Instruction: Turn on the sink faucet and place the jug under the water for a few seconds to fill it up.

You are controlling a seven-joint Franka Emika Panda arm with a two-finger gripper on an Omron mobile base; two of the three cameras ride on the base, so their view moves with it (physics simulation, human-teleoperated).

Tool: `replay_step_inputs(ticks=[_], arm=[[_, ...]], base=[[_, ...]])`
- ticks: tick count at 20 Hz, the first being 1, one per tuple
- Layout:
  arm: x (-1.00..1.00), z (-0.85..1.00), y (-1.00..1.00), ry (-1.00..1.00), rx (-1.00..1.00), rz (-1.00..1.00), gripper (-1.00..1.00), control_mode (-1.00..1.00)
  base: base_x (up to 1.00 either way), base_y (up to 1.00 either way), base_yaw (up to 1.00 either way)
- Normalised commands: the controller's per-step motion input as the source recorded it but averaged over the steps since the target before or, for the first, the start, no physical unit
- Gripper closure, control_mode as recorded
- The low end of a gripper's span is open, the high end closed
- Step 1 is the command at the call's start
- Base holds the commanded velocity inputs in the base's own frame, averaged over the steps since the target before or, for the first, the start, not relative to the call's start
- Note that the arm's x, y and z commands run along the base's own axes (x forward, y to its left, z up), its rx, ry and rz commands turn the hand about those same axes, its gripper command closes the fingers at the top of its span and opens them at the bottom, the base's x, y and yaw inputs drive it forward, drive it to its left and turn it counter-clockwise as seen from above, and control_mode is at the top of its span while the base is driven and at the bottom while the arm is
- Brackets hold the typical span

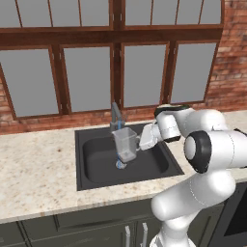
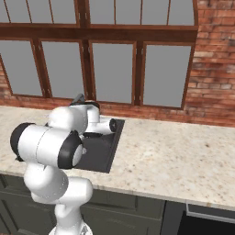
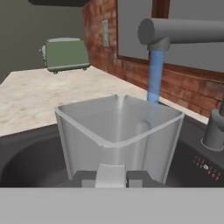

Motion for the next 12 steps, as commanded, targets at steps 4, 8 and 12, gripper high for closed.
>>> replay_step_inputs(ticks=[4,8,12], arm=[[0.33,-0.03,0.11,0.00,0.00,-0.01,1.00,-1.00],[0.28,-0.12,0.03,0.00,0.00,-0.01,1.00,-1.00],[0.28,-0.23,0.01,0.00,0.00,-0.01,1.00,-1.00]], base=[[0.00,0.00,0.00],[0.00,0.00,0.00],[0.00,0.00,0.00]])
